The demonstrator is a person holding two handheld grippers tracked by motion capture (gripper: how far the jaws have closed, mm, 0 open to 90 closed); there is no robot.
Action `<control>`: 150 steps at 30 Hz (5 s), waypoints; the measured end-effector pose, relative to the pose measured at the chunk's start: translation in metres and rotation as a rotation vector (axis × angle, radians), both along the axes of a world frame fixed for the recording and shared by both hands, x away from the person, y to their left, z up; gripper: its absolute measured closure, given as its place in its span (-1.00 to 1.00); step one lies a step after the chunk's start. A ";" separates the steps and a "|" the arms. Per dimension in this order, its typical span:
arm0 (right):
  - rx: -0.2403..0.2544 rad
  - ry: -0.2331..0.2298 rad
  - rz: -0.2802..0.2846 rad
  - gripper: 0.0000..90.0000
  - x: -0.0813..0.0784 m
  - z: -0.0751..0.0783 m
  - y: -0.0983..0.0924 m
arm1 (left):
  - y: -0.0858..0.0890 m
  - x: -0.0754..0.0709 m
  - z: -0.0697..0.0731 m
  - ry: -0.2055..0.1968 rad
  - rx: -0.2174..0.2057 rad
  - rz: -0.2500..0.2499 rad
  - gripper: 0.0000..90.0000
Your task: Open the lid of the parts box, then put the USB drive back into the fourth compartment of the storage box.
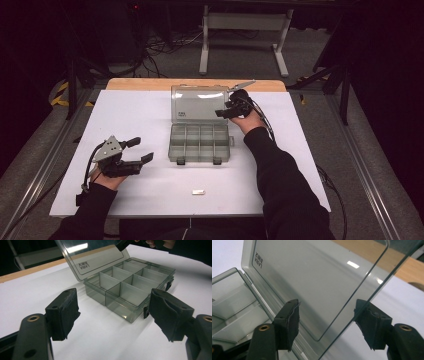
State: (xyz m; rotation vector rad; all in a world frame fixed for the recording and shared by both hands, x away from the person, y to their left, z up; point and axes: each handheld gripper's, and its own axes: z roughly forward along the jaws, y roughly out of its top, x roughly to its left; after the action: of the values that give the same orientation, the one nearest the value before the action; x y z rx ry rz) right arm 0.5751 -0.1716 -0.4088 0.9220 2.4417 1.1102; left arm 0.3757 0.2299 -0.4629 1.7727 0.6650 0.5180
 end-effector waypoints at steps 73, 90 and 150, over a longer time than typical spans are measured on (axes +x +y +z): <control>0.054 -0.082 0.220 -0.50 -0.114 0.039 0.007 | 0.015 -0.004 0.000 -0.005 -0.030 0.009 -0.74; 0.003 -0.112 0.354 -0.49 -0.159 0.040 0.026 | 0.013 -0.006 0.000 -0.019 -0.022 0.006 -0.74; -0.342 0.169 0.579 -0.20 -0.202 -0.035 0.089 | 0.011 -0.006 -0.001 -0.021 -0.006 -0.004 -0.71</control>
State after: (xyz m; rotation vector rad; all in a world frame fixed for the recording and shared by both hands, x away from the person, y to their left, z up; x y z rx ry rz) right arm 0.3728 -0.0825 -0.4438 0.2100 3.0118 0.7392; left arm 0.3692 0.2412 -0.4640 1.7602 0.6477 0.5314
